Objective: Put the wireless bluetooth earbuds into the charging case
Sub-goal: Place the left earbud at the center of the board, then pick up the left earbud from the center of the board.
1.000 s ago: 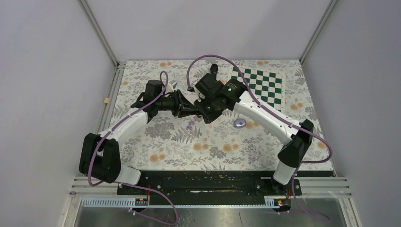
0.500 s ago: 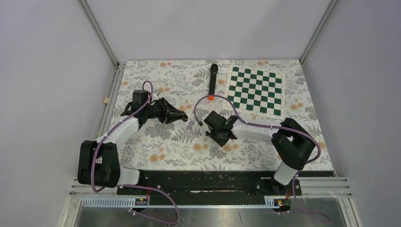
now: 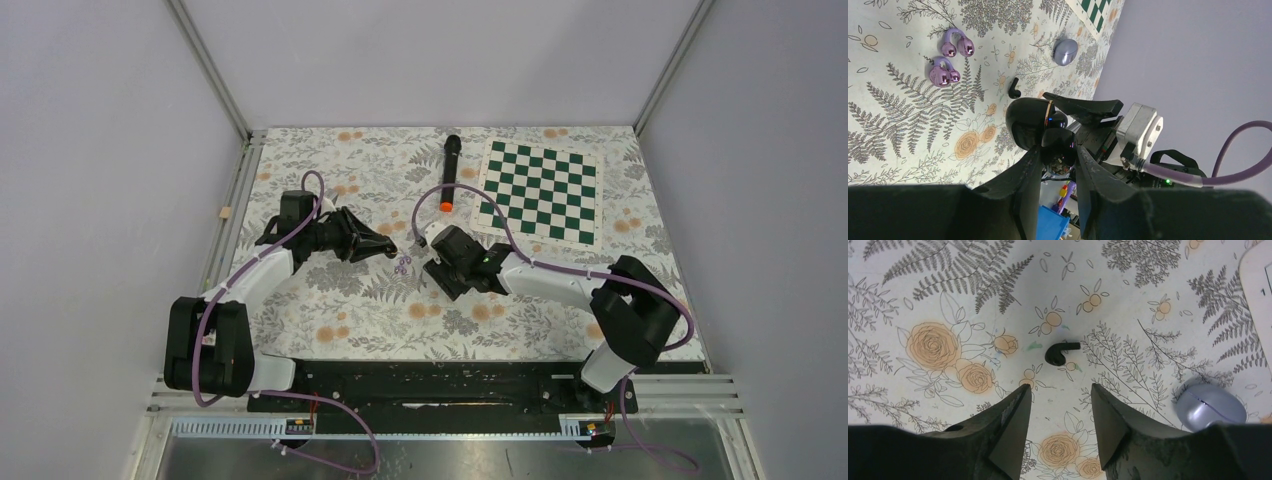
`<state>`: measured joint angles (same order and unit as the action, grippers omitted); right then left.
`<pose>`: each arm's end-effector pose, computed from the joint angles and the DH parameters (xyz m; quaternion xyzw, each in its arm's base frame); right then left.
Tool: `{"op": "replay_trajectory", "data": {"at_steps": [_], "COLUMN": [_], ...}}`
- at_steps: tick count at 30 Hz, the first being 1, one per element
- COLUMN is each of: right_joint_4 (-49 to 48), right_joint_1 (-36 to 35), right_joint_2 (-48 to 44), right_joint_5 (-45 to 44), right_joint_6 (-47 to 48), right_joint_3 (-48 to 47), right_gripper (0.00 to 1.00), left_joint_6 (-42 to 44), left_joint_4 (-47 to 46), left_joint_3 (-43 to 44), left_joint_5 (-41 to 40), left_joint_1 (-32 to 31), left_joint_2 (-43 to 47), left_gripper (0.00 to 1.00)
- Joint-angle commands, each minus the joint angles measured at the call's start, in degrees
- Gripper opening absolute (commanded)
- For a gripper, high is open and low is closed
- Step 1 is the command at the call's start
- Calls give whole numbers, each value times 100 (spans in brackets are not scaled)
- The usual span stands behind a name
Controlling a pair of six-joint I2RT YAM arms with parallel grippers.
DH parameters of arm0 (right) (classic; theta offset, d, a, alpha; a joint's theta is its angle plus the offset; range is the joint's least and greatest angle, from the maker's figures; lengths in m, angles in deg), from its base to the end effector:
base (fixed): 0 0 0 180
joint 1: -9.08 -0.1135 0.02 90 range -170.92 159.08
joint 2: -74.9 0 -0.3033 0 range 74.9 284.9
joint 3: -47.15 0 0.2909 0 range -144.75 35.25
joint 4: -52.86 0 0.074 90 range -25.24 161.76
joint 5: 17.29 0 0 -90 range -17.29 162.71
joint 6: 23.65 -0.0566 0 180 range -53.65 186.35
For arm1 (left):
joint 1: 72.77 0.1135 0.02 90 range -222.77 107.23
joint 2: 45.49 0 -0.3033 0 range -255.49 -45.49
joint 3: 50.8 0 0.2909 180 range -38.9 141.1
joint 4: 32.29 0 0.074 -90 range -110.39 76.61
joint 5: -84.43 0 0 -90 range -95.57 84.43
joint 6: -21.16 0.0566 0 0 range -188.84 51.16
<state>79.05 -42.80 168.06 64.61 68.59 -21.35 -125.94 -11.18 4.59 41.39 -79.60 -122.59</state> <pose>0.2428 0.2965 0.1941 -0.4065 0.8477 0.0799 0.3313 0.2981 -0.0774 0.2250 -0.2127 0.8287 -0.5041 0.1181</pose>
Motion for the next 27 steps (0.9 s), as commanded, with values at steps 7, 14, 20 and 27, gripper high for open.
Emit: {"op": "replay_trajectory", "data": {"at_steps": [7,14,20,27], "right_joint_4": [647,695,-254,-393], "right_joint_1": [11,2,2,2], "right_joint_2": [-341,-387,-414,106], "right_joint_5": [-861,-775,-896,-798], "right_joint_6": [-2760,-4673,-5779,-5907], "right_joint_3": [-404,-248,345,123], "right_gripper": [54,50,49,43], "left_joint_6": [114,125,143,-73], "left_joint_4": [-196,-303,-341,-597], "left_joint_3": [203,178,153,75], "left_joint_5": [103,195,250,374], "left_joint_1": [-2,0,-1,-2], "left_joint_2": [-48,-79,-68,-22], "left_gripper": [0,0,0,0]}}
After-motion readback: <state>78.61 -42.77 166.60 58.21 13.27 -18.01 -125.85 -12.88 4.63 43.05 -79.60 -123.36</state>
